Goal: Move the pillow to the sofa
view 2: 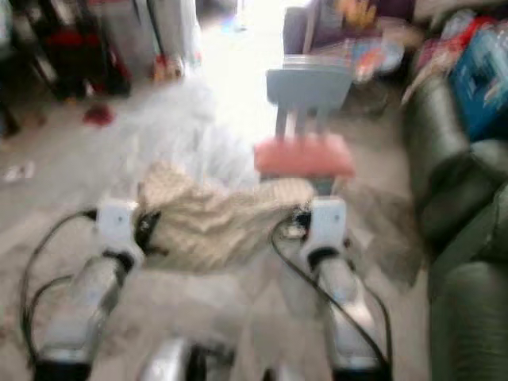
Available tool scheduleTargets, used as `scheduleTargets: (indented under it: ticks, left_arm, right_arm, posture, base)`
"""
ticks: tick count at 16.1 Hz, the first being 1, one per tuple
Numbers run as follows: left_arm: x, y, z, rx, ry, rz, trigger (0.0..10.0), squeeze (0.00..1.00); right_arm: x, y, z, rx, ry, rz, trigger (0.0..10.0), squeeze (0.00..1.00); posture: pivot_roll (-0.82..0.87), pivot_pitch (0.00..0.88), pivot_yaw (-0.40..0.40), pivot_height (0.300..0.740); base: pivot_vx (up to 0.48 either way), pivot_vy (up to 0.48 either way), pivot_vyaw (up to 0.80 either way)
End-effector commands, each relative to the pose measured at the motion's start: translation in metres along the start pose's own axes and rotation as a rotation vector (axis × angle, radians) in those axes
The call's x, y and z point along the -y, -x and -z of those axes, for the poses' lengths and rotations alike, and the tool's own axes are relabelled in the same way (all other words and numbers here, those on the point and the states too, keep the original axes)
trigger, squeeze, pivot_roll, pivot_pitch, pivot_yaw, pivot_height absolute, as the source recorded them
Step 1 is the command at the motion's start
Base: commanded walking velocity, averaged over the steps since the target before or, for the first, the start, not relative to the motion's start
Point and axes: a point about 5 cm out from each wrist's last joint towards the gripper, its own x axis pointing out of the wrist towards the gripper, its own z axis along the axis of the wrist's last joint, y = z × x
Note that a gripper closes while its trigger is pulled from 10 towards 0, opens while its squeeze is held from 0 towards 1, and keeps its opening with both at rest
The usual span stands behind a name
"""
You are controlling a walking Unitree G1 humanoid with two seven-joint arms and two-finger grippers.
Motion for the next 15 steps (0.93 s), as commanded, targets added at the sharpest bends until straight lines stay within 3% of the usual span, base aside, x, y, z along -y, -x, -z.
scheduleTargets:
  ticks: [1, 8, 15]
  left_arm:
    - [0.0, -0.002, -0.009, 0.039, -0.016, 0.016, 10.0, 0.0]
    - [-0.006, -0.009, -0.018, 0.077, -0.014, 0.007, 10.0, 0.0]
    - [-0.013, -0.014, -0.021, 0.09, 0.012, 0.002, 10.0, 0.0]
  right_arm:
    - [0.0, -0.003, -0.007, 0.027, -0.003, 0.003, 10.0, 0.0]
    - [0.0, -0.005, -0.007, 0.019, -0.019, 0.005, 10.0, 0.0]
    - [0.003, -0.007, -0.008, 0.012, -0.022, 0.015, 10.0, 0.0]
  posture:
    - [-0.04, 0.0, -0.025, 0.74]
    - [-0.05, 0.0, -0.024, 0.74]
    - [-0.06, 0.0, -0.027, 0.74]
  base:
    - [-0.356, 0.0, 0.0]
    - [-0.043, 0.0, 0.0]
    - [0.0, 0.0, -0.8]
